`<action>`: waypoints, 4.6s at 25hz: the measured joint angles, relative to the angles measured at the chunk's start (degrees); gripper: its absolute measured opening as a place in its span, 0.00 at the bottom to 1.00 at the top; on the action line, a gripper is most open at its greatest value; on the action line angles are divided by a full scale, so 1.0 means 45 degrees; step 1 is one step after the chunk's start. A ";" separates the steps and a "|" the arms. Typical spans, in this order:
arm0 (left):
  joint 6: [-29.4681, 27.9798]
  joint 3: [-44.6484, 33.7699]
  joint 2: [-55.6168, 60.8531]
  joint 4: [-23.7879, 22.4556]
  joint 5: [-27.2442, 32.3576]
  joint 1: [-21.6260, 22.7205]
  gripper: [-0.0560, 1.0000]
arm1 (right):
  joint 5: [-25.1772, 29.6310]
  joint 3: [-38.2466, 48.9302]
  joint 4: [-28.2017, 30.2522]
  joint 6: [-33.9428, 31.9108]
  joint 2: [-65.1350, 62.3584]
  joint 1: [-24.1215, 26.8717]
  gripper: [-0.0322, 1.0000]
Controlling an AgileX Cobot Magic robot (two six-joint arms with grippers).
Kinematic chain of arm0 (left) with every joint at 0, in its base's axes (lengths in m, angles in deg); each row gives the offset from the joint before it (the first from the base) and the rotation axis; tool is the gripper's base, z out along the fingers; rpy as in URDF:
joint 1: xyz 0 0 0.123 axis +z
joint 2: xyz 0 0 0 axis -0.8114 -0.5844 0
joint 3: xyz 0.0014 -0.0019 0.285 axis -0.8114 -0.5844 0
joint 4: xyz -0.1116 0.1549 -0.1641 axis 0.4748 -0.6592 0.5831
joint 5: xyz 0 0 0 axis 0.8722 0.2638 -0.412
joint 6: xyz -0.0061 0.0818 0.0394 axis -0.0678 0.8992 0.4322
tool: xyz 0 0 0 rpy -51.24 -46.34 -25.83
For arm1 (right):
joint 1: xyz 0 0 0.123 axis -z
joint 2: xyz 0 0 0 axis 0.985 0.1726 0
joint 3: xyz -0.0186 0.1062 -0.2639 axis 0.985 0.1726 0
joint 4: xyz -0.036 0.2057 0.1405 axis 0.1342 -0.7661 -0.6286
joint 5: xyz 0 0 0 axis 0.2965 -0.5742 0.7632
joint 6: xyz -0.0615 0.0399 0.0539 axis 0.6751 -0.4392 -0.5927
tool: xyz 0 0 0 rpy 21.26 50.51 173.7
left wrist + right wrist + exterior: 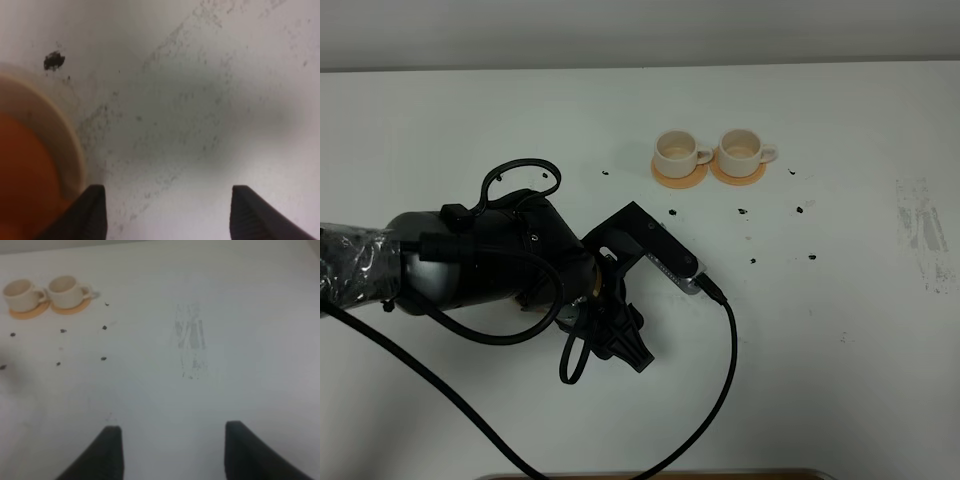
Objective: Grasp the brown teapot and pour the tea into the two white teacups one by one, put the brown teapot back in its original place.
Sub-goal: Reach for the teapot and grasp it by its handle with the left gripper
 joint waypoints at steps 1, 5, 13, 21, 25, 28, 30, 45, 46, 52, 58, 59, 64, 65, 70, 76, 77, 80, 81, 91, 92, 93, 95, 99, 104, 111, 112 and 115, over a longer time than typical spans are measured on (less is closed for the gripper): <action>-0.0015 0.0000 0.0000 0.0000 0.0096 0.0000 0.58 | 0.0000 0.0000 0.0000 0.0000 0.0000 0.0000 0.49; -0.0203 0.0000 0.0091 -0.0041 0.0689 0.0000 0.58 | 0.0000 0.0000 0.0000 0.0000 0.0000 0.0000 0.49; -0.0395 0.0000 0.0440 -0.0368 0.1796 0.0164 0.58 | 0.0000 0.0000 0.0000 0.0000 0.0000 0.0000 0.49; -0.0039 0.0000 0.0464 -0.0312 0.2588 0.0371 0.58 | 0.0000 0.0000 0.0000 0.0000 0.0000 0.0000 0.49; 0.0288 0.0000 0.0464 -0.0193 0.2728 0.0475 0.58 | 0.0000 0.0000 0.0000 0.0000 0.0000 0.0000 0.49; 0.0628 0.0000 0.0464 -0.0152 0.2740 0.0491 0.58 | 0.0000 0.0000 0.0000 0.0000 0.0000 0.0000 0.49; 0.0761 0.0000 0.0464 -0.0118 0.2610 0.0491 0.58 | 0.0000 0.0000 0.0000 0.0000 0.0000 0.0000 0.49; 0.1561 0.0000 0.0966 0.1133 0.2379 -0.0138 0.58 | -0.0010 0.0000 0.0000 0.0000 0.0000 0.0000 0.49; 0.1502 -0.0011 0.1023 0.1163 0.2676 -0.0187 0.58 | -0.0010 0.0000 0.0000 0.0000 0.0000 0.0000 0.49; 0.1103 -0.1185 0.1683 0.1289 0.2301 -0.0249 0.58 | -0.0010 0.0000 0.0000 0.0000 0.0000 0.0000 0.49; 0.0282 -0.3243 0.3052 0.1152 -0.0074 -0.0260 0.58 | -0.0010 0.0000 0.0000 0.0000 0.0000 0.0000 0.49; 0.0133 -0.3446 0.3146 0.1109 -0.0335 -0.0260 0.58 | -0.0010 0.0000 0.0000 0.0000 0.0000 0.0000 0.49; -0.0732 -0.3944 0.3192 0.0860 -0.1333 0.0161 0.58 | -0.0010 0.0000 0.0000 0.0000 0.0000 0.0000 0.49; -0.0824 -0.4027 0.3192 0.0813 -0.1512 0.0291 0.58 | -0.0010 0.0000 0.0000 0.0000 0.0000 0.0000 0.49; -0.1019 -0.4300 0.3192 0.0779 -0.2603 0.0761 0.58 | -0.0010 0.0000 0.0000 0.0000 0.0000 0.0000 0.49; -0.1057 -0.4300 0.2938 0.0779 -0.2708 0.0993 0.58 | -0.0010 0.0000 0.0000 0.0000 0.0000 0.0000 0.49; -0.1057 -0.4300 0.2939 0.0779 -0.2668 0.1004 0.58 | -0.0010 0.0000 0.0000 0.0000 0.0000 0.0000 0.49; -0.1057 -0.4300 0.2939 0.0743 -0.2546 0.1004 0.58 | -0.0010 0.0000 0.0000 0.0000 0.0000 0.0000 0.49; -0.1057 -0.4300 0.2939 0.0641 -0.2487 0.1004 0.58 | -0.0010 0.0000 0.0000 0.0000 0.0000 0.0000 0.49; -0.1057 -0.4300 0.2939 0.0250 -0.2157 0.1423 0.58 | -0.0010 0.0000 0.0000 0.0000 0.0000 0.0000 0.49; -0.1057 -0.4300 0.2939 0.0250 -0.2150 0.1457 0.58 | -0.0010 0.0000 0.0000 0.0000 0.0000 0.0000 0.49; -0.1057 -0.4300 0.2939 0.0224 -0.2135 0.1475 0.58 | -0.0010 0.0000 0.0000 0.0000 0.0000 0.0000 0.49; -0.1057 -0.4300 0.2939 0.0056 -0.2099 0.1501 0.58 | -0.0010 0.0000 0.0000 0.0000 0.0000 0.0000 0.49; -0.1057 -0.4300 0.2939 -0.0032 -0.2051 0.1590 0.58 | -0.0010 0.0000 0.0000 0.0000 0.0000 0.0000 0.49; -0.1057 -0.4300 0.2939 -0.0668 -0.1705 0.1754 0.58 | -0.0010 0.0000 0.0000 0.0000 0.0000 0.0000 0.49; -0.1057 -0.4300 0.2939 -0.1386 -0.1411 0.1754 0.58 | -0.0010 0.0000 0.0000 0.0000 0.0000 0.0000 0.49; -0.1057 -0.4300 0.2939 -0.1542 -0.1367 0.1754 0.58 | -0.0010 0.0000 0.0000 0.0000 0.0000 0.0000 0.49; -0.1057 -0.4300 0.2939 -0.2005 -0.1260 0.1754 0.58 | -0.0010 0.0000 0.0000 0.0000 0.0000 0.0000 0.49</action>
